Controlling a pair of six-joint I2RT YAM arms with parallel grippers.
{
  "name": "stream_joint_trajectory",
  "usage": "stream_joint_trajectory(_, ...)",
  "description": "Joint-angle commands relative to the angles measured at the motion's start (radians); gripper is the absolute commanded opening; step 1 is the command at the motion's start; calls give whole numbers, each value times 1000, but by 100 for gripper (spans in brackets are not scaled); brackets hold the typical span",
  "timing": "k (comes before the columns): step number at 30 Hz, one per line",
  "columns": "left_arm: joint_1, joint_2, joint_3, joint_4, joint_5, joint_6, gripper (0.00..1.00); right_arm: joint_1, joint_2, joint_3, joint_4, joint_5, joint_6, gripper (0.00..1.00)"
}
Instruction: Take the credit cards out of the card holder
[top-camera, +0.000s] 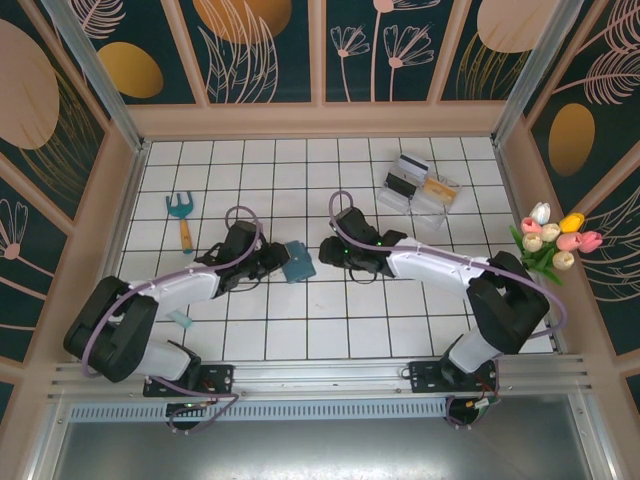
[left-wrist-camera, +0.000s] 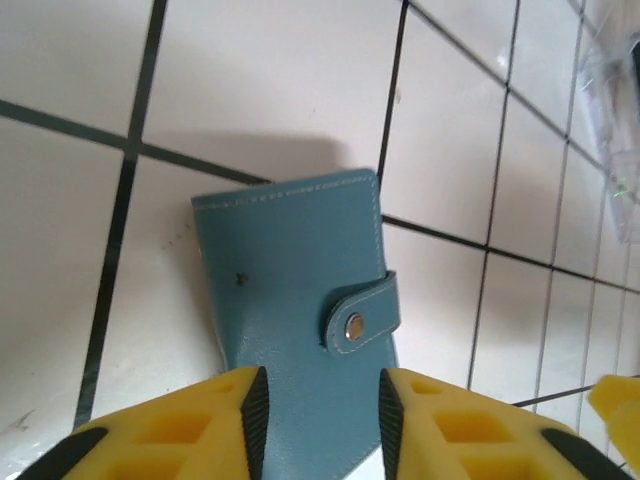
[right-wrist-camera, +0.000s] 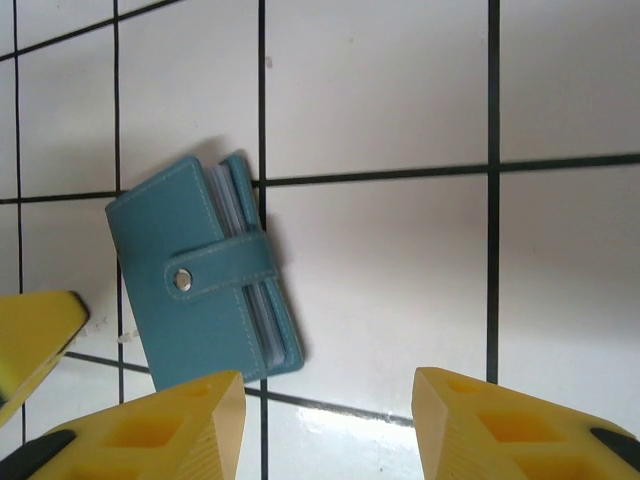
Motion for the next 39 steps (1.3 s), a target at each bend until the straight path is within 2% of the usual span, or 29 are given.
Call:
stream_joint_trajectory(1,40,-86,-9,-20,-14,11,38,3,51,76,-34,18,-50,50)
stream_joint_trajectory(5,78,-103,-15,9,46,12,31,33,153,171,-66,24,-62,49)
stream_joint_trajectory(12,123,-43,-26,93,166,21,16,92,317,342,-135,44,-108,42)
stream_joint_trajectory(20,136,74,-15,146,228,14,0,122,407,424,-171,73,-133,40)
stream_joint_trajectory(25,136,109,-58,228,273,-17,0,125,437,447,-186,51,-150,39)
stream_joint_trajectory(39,136,189,-117,273,263,0,0,128,476,462,-176,15,-179,37)
